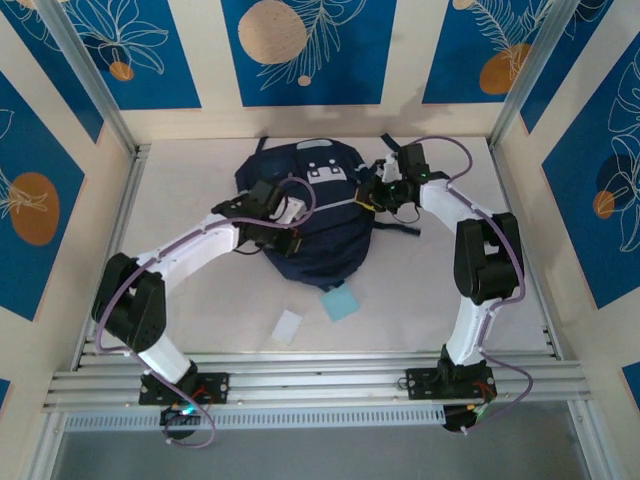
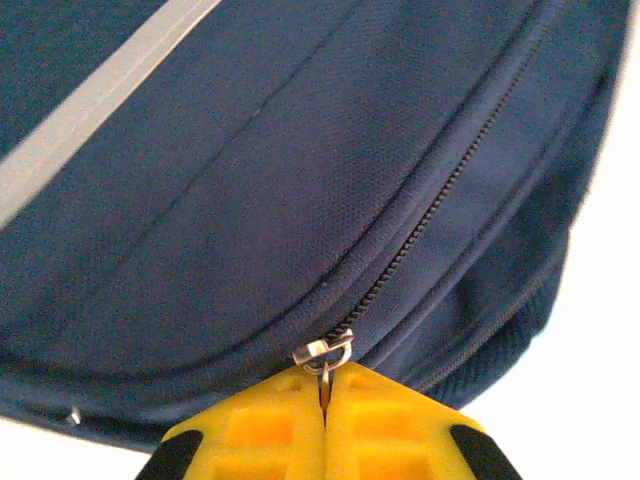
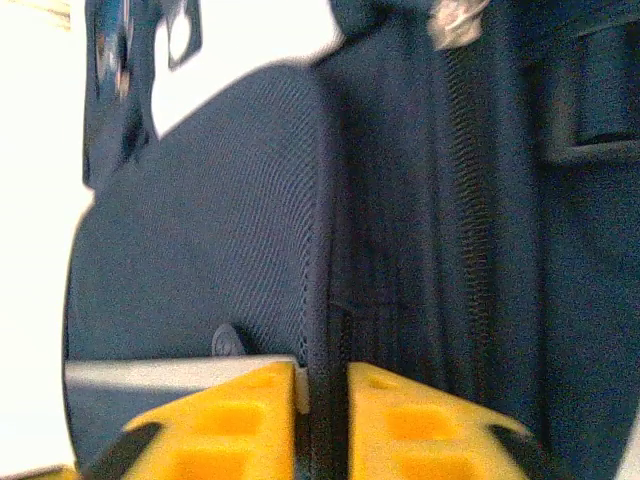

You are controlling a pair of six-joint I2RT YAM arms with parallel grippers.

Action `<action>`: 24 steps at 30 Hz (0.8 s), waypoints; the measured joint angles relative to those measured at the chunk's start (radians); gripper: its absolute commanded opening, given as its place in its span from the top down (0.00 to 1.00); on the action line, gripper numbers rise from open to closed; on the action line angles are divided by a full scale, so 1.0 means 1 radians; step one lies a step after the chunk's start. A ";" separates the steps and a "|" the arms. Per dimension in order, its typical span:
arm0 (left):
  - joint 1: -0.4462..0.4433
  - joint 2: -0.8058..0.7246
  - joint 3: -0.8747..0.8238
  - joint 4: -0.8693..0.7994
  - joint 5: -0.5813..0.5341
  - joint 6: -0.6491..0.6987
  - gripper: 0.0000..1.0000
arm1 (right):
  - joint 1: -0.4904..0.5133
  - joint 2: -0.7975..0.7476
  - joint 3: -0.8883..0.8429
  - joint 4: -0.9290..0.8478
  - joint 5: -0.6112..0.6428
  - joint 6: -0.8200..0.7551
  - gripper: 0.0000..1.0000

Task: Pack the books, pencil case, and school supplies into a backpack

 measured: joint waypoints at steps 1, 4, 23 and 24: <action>-0.006 0.007 0.006 -0.005 0.024 -0.012 1.00 | -0.012 -0.008 -0.009 0.023 0.009 0.018 0.40; -0.018 0.058 0.051 -0.031 0.073 -0.051 1.00 | -0.036 -0.081 -0.107 0.092 0.032 0.074 0.24; -0.077 0.208 0.203 0.016 0.144 -0.164 1.00 | 0.117 -0.280 -0.563 0.452 0.089 0.472 1.00; -0.077 0.203 0.194 0.021 0.138 -0.163 1.00 | 0.117 -0.256 -0.563 0.464 0.089 0.481 1.00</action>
